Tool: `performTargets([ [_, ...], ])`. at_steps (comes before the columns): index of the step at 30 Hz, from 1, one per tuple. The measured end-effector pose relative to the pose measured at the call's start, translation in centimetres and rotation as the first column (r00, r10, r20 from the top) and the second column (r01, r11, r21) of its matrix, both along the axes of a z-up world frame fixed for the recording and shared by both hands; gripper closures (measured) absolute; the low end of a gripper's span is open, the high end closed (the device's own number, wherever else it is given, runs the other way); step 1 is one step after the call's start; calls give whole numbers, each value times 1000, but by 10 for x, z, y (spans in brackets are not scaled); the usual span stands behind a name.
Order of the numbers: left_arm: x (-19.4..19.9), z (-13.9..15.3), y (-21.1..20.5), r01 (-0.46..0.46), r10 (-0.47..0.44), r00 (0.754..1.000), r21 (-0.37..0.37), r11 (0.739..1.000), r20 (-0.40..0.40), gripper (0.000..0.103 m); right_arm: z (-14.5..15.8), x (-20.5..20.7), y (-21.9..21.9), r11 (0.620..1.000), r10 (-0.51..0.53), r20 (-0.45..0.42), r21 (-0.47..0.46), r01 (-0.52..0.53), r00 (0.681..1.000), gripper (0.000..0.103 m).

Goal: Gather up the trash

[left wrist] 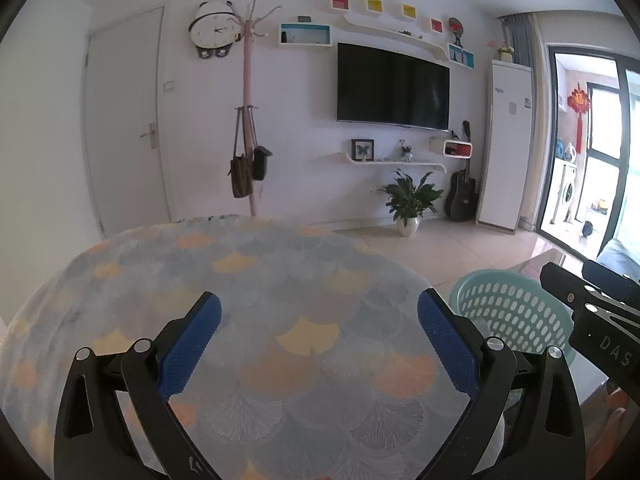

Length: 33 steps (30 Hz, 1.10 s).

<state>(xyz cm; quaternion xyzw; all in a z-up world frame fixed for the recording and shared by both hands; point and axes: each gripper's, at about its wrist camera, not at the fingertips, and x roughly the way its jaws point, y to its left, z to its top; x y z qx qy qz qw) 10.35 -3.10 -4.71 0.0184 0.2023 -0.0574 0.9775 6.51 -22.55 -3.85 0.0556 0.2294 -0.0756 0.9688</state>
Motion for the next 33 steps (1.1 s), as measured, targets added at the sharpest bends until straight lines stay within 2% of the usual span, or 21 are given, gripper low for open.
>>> performTargets([
  [33,1,0,-1,-5,5,1000,5,1000,-15,8,-5,4,0,1000,8,-10,-1,-8,1000,42],
])
